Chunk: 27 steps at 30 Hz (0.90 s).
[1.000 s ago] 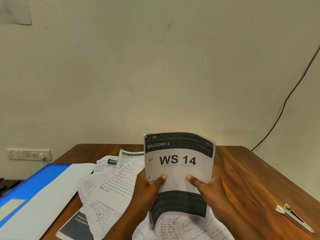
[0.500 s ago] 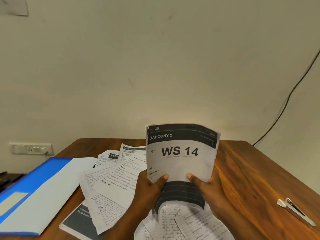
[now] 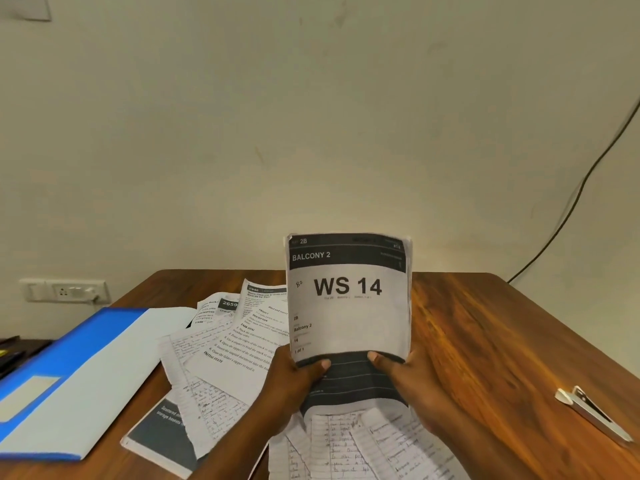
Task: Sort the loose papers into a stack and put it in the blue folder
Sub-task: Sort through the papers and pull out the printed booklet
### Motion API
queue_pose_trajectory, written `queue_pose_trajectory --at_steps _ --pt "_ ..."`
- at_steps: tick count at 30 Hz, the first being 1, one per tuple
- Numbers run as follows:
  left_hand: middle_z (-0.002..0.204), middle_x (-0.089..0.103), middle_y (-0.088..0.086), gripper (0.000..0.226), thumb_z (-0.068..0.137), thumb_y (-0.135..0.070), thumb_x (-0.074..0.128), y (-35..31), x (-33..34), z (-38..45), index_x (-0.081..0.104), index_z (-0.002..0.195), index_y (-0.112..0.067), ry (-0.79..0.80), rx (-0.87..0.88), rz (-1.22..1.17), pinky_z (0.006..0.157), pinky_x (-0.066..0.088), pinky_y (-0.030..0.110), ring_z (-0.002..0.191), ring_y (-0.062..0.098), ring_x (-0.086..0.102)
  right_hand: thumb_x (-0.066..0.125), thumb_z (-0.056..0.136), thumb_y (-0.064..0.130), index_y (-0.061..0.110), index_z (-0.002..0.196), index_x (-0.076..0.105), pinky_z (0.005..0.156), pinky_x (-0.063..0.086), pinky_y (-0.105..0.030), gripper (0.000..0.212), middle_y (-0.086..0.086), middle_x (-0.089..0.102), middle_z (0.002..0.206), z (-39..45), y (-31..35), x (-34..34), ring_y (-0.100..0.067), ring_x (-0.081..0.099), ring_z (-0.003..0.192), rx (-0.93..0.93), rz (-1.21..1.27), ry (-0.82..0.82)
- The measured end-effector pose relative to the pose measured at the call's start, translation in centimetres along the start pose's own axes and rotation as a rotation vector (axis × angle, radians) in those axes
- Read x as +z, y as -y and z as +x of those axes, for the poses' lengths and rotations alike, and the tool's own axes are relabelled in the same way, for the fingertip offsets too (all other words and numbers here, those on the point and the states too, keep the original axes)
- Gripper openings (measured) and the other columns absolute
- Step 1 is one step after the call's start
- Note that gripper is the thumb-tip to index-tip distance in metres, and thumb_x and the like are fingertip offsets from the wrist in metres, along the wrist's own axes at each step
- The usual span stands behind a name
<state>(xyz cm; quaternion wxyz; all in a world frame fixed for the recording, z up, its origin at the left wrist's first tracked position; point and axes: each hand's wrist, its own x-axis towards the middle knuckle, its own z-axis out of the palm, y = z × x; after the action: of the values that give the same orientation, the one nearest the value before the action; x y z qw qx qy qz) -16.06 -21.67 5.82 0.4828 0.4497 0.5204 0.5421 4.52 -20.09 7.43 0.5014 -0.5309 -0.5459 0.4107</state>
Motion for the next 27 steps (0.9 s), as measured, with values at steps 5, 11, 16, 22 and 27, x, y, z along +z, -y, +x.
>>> queue_pose_trajectory --at_steps 5,11,16,22,27 --pt "0.108 0.079 0.008 0.047 0.086 -0.010 0.083 -0.7 -1.5 0.8 0.062 0.126 -0.018 0.060 -0.040 -0.038 0.082 0.065 0.040 0.100 0.029 0.076 0.077 0.092 0.019 0.014 0.114 0.072 0.085 0.060 -0.036 0.024 -0.005 0.079 0.111 1.3 1.3 -2.2 -0.023 0.076 0.102 0.016 0.119 0.030" --pt "0.113 0.079 0.013 0.057 0.076 -0.009 0.087 -0.4 -1.7 1.2 0.062 0.128 -0.011 0.213 -0.101 -0.045 0.100 0.057 0.058 0.108 0.038 0.074 0.071 0.097 0.017 0.011 0.122 0.071 0.104 0.056 -0.055 0.026 -0.005 0.079 0.118 4.0 2.0 -3.7 -0.027 0.076 0.109 0.016 0.195 0.135" --pt "0.112 0.079 0.014 0.047 0.084 0.003 0.080 -0.5 -0.6 1.6 0.063 0.127 -0.004 0.226 -0.139 -0.082 0.085 0.064 0.043 0.102 0.032 0.077 0.076 0.093 0.015 0.013 0.128 0.068 0.104 0.056 -0.055 0.036 -0.005 0.077 0.122 5.5 1.4 -3.0 -0.027 0.075 0.112 0.027 0.191 0.202" --pt "0.112 0.079 0.016 0.047 0.084 0.005 0.080 -0.3 -0.4 2.8 0.063 0.127 -0.005 0.211 -0.199 -0.104 0.083 0.065 0.045 0.101 0.034 0.077 0.076 0.093 0.016 0.012 0.129 0.067 0.104 0.055 -0.057 0.037 -0.008 0.077 0.123 8.0 -1.1 -2.6 -0.029 0.075 0.111 0.104 0.204 0.242" --pt "0.122 0.076 0.018 0.044 0.090 0.003 0.074 0.1 -1.2 4.1 0.062 0.133 -0.001 0.221 -0.164 -0.154 0.101 0.057 0.054 0.113 0.037 0.073 0.077 0.090 0.010 0.002 0.132 0.064 0.105 0.051 -0.064 0.045 -0.019 0.074 0.124 10.1 -3.2 -3.0 -0.040 0.072 0.113 0.240 0.293 0.256"
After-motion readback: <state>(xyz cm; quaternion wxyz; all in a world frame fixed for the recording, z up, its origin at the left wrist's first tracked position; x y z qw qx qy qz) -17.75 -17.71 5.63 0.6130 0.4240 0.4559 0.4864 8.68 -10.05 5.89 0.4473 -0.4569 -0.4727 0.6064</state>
